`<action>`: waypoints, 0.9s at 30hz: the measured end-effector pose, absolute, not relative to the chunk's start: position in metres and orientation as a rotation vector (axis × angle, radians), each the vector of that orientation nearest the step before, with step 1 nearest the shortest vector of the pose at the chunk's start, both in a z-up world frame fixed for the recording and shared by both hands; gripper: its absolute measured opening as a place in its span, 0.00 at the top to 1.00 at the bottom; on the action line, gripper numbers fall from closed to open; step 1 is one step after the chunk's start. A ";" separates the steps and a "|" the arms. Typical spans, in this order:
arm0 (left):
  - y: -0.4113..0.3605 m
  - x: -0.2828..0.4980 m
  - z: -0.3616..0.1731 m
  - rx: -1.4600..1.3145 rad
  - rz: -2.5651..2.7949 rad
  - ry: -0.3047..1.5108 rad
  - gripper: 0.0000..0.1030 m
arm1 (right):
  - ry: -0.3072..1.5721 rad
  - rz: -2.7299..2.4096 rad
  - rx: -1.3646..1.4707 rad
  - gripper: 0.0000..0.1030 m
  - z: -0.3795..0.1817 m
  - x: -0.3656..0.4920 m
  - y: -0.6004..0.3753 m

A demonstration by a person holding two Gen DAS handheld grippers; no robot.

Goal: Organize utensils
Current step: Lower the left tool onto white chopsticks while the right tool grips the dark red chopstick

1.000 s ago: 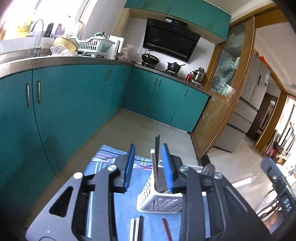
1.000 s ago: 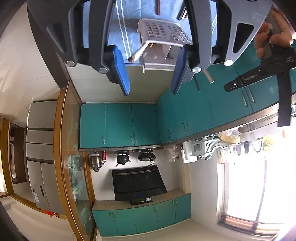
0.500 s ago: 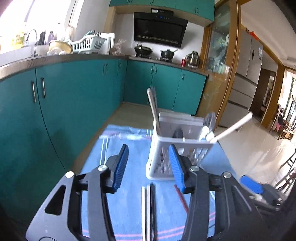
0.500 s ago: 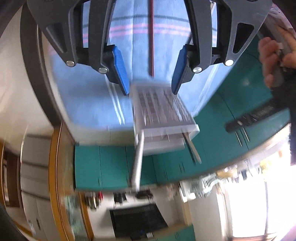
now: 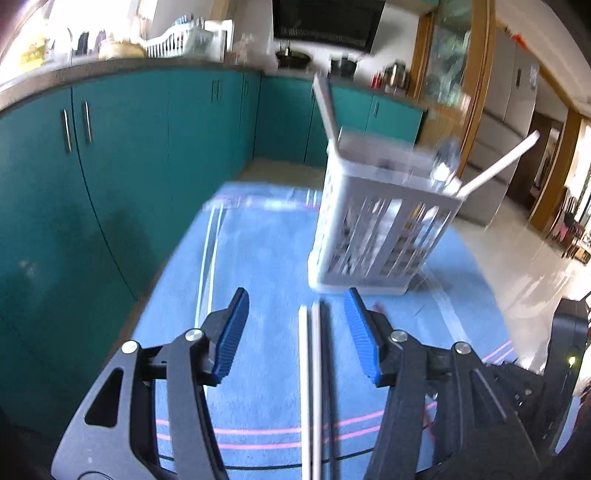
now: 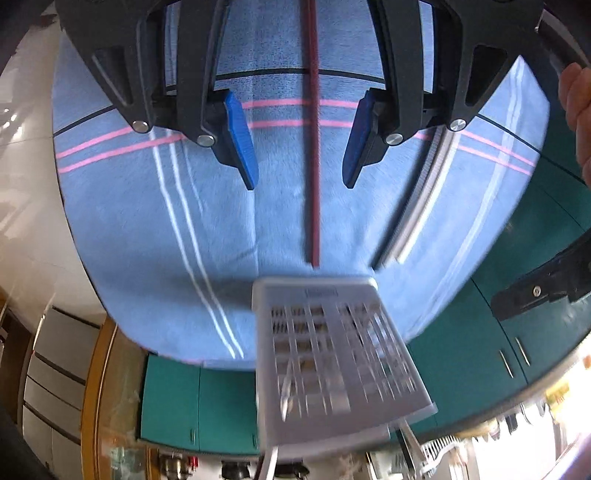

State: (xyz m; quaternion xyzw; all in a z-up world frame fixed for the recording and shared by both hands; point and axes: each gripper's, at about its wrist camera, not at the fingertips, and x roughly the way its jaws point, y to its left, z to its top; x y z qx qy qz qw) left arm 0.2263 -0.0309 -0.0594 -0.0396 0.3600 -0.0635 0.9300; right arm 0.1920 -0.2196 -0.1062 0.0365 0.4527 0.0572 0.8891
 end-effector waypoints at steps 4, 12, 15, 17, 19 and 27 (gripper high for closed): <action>-0.025 0.235 -0.090 -0.098 -0.147 0.844 0.47 | 0.983 0.107 0.021 0.63 -0.122 0.191 -0.212; -0.019 0.239 -0.118 -0.115 -0.155 0.929 0.47 | 0.981 0.132 0.079 0.94 -0.120 0.182 -0.219; -0.027 0.242 -0.122 -0.086 -0.158 0.937 0.49 | 0.973 0.130 0.107 0.94 -0.115 0.179 -0.226; -0.030 0.241 -0.126 -0.070 -0.161 0.941 0.53 | 0.969 0.128 0.109 0.94 -0.112 0.176 -0.229; -0.034 0.242 -0.128 -0.055 -0.163 0.945 0.59 | 0.969 0.124 0.109 0.94 -0.111 0.175 -0.230; -0.040 0.240 -0.131 -0.028 -0.168 0.950 0.62 | 0.993 0.116 0.116 0.94 -0.117 0.173 -0.229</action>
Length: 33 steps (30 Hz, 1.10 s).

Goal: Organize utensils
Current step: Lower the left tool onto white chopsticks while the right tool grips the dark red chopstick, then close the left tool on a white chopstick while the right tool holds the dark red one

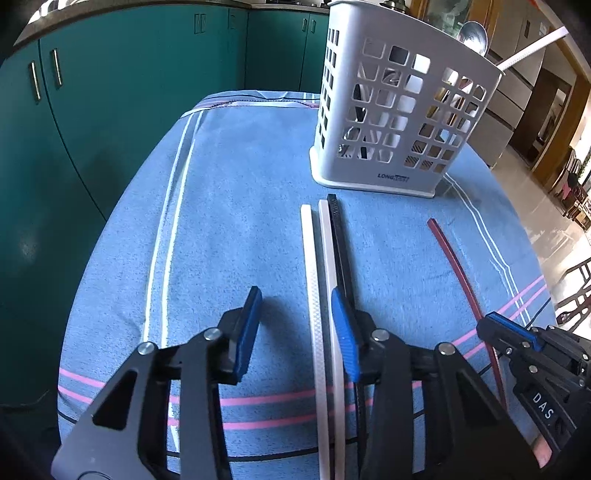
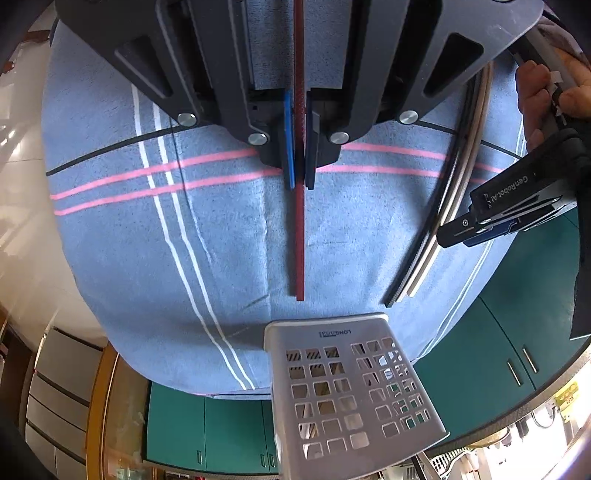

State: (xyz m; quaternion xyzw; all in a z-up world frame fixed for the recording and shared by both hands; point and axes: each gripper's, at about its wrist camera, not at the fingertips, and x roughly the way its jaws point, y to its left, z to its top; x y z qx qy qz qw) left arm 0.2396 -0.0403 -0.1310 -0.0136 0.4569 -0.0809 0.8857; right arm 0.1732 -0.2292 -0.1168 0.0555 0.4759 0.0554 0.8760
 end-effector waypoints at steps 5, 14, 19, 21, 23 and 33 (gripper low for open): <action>-0.040 0.238 -0.131 -0.026 -0.171 0.948 0.62 | 0.993 0.112 0.111 0.94 -0.118 0.174 -0.227; -0.043 0.235 -0.132 -0.011 -0.189 0.944 0.64 | 0.983 0.109 0.100 0.84 -0.120 0.173 -0.226; -0.047 0.230 -0.132 -0.024 -0.249 0.948 0.89 | 0.990 0.158 0.103 0.94 -0.121 0.170 -0.223; -0.048 0.228 -0.132 -0.016 -0.256 0.946 0.90 | 0.991 0.184 0.105 0.94 -0.120 0.167 -0.220; -0.046 0.225 -0.131 -0.024 -0.261 0.954 0.90 | 0.992 0.214 0.105 0.94 -0.119 0.165 -0.216; -0.032 0.263 -0.127 -0.054 -0.243 0.987 0.79 | 1.010 0.130 0.075 0.75 -0.114 0.186 -0.216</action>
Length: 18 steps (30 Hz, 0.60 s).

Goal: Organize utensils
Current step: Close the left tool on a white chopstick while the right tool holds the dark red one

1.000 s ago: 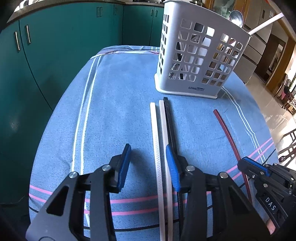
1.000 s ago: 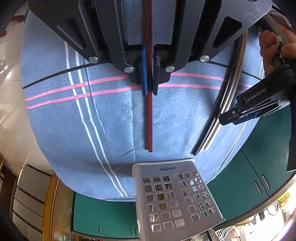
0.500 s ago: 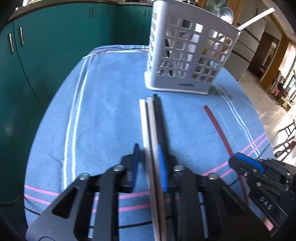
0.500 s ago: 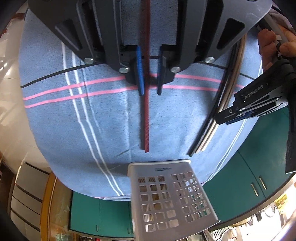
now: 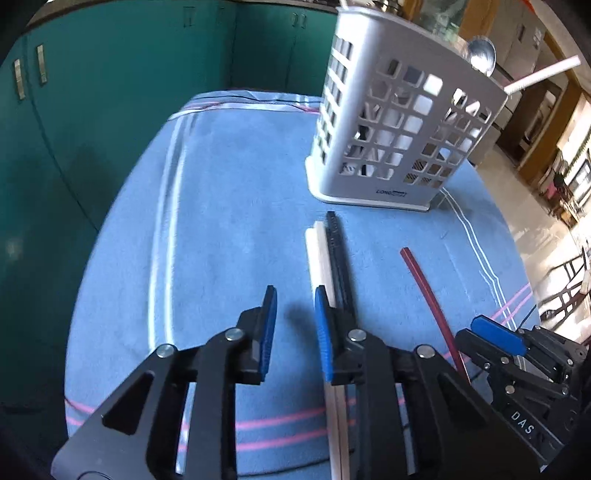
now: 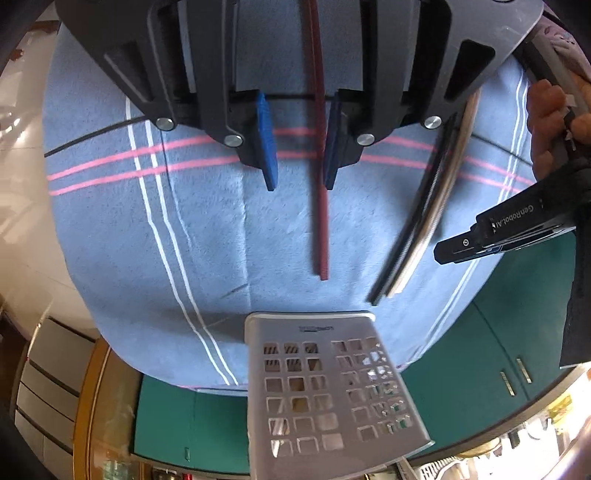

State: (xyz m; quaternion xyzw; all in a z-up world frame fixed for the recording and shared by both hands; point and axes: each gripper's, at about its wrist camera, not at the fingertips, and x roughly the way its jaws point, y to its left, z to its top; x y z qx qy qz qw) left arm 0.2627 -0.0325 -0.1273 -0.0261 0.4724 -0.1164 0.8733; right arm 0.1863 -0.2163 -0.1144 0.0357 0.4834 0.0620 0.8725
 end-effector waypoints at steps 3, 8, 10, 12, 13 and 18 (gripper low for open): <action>-0.041 0.267 -0.133 -0.018 -0.246 0.989 0.78 | 1.016 0.122 0.073 0.75 -0.115 0.190 -0.216; -0.043 0.268 -0.134 0.000 -0.234 0.971 0.78 | 1.016 0.116 0.046 0.74 -0.116 0.189 -0.213; -0.043 0.267 -0.133 -0.001 -0.228 0.970 0.77 | 1.017 0.118 0.044 0.72 -0.119 0.190 -0.211; -0.043 0.267 -0.135 0.001 -0.227 0.978 0.73 | 1.020 0.120 0.042 0.70 -0.121 0.191 -0.211; -0.046 0.266 -0.135 0.025 -0.223 0.970 0.73 | 1.020 0.118 0.038 0.69 -0.122 0.191 -0.210; -0.056 0.263 -0.137 0.094 -0.195 0.949 0.75 | 1.014 0.109 0.015 0.69 -0.122 0.190 -0.207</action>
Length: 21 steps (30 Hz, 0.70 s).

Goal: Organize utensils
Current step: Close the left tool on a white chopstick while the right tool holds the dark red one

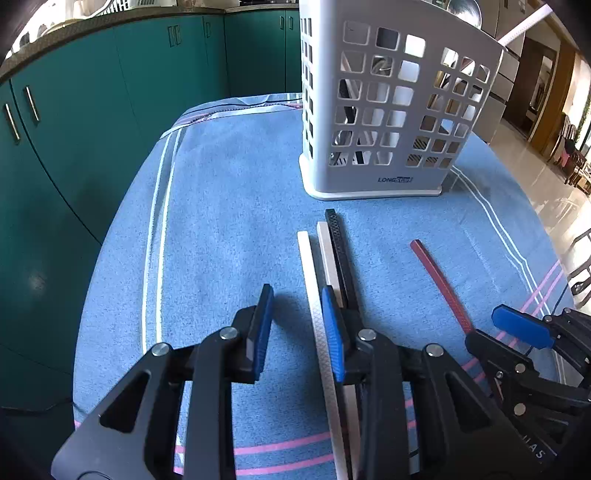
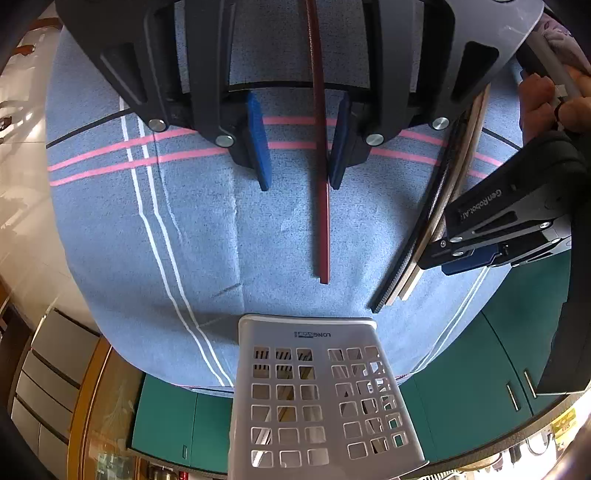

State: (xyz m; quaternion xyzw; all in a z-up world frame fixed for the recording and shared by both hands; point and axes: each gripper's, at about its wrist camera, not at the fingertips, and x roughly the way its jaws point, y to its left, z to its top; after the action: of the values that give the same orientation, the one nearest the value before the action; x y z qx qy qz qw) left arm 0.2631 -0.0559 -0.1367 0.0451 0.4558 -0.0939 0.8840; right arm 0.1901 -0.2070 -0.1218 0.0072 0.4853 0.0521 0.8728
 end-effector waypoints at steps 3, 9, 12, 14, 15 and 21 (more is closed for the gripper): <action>-0.053 0.265 -0.136 0.084 -0.178 0.952 0.86 | 1.013 0.109 0.012 0.69 -0.122 0.190 -0.206; -0.038 0.265 -0.135 0.022 -0.182 0.972 0.94 | 1.005 0.105 -0.005 0.69 -0.123 0.189 -0.204; -0.036 0.258 -0.135 0.026 -0.177 0.978 0.94 | 1.002 0.103 -0.012 0.73 -0.123 0.188 -0.205; -0.035 0.254 -0.133 0.022 -0.178 0.989 0.94 | 1.002 0.102 -0.009 0.91 -0.123 0.187 -0.206; -0.034 0.253 -0.133 0.018 -0.180 0.995 0.94 | 1.010 0.103 -0.001 0.94 -0.123 0.187 -0.208; -0.028 0.264 -0.126 0.007 -0.189 1.013 0.87 | 1.037 0.106 0.016 0.86 -0.116 0.193 -0.217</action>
State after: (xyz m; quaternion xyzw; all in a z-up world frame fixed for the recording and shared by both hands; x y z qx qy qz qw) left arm 0.2638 -0.0278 -0.1261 0.0033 0.4846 -0.0905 0.8700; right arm 0.1934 -0.2168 -0.1157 0.0078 0.4953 0.0505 0.8672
